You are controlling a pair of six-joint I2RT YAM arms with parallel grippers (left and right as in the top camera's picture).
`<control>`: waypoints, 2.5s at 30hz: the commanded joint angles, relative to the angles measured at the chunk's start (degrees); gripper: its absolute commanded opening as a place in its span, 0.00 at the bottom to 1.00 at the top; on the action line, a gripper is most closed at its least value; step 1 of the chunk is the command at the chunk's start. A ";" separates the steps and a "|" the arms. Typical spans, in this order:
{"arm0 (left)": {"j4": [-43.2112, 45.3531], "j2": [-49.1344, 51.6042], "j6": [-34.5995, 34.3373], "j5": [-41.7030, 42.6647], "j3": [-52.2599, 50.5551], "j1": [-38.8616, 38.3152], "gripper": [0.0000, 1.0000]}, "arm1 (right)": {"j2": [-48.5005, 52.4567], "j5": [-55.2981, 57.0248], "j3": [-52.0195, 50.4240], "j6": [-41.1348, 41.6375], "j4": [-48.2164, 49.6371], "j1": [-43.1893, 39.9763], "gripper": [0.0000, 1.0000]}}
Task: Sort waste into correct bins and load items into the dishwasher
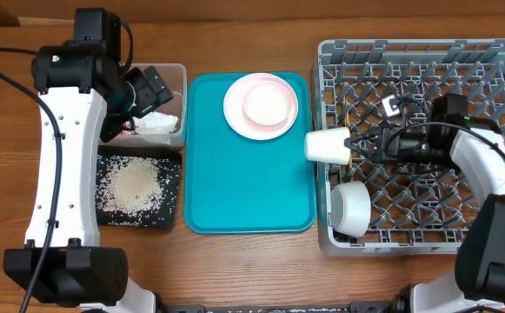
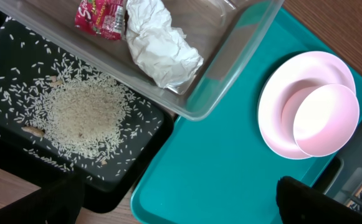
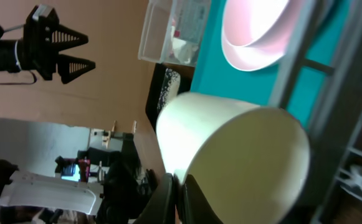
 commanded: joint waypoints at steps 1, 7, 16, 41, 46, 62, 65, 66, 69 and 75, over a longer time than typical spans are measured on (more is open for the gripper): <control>0.02 -0.42 -0.11 0.02 0.83 -0.39 1.00 | 0.57 14.40 -0.39 -0.83 -0.87 -2.23 0.04; 0.02 -0.42 -0.11 0.02 0.83 -0.39 1.00 | 0.57 15.56 -0.39 -0.87 -2.80 -3.58 0.26; 0.02 -0.42 -0.11 0.02 0.83 -0.37 1.00 | -0.09 16.72 1.29 -0.79 -8.50 -4.02 0.28; 0.02 -0.42 -0.11 0.02 0.83 -0.39 1.00 | -12.74 49.53 14.75 23.78 0.15 1.44 0.15; 0.02 -0.42 -0.11 0.02 0.83 -0.37 1.00 | -12.00 53.13 11.17 24.81 5.97 2.49 0.16; 0.02 -0.42 -0.11 0.02 0.83 -0.37 1.00 | -10.78 52.26 5.49 24.55 9.55 8.26 0.16; 0.02 -0.42 -0.11 0.02 0.83 -0.39 1.00 | -11.15 52.28 5.70 24.55 9.31 9.42 0.16; 0.02 -0.42 -0.11 0.02 0.83 -0.39 1.00 | -11.15 52.30 5.73 24.55 9.11 9.66 0.16; 0.02 -0.42 -0.11 0.02 0.83 -0.37 1.00 | -11.15 53.13 5.73 24.50 8.20 10.38 0.16; 0.02 -0.42 -0.11 0.02 0.83 -0.39 1.00 | -13.79 53.09 7.69 24.57 7.67 10.58 0.16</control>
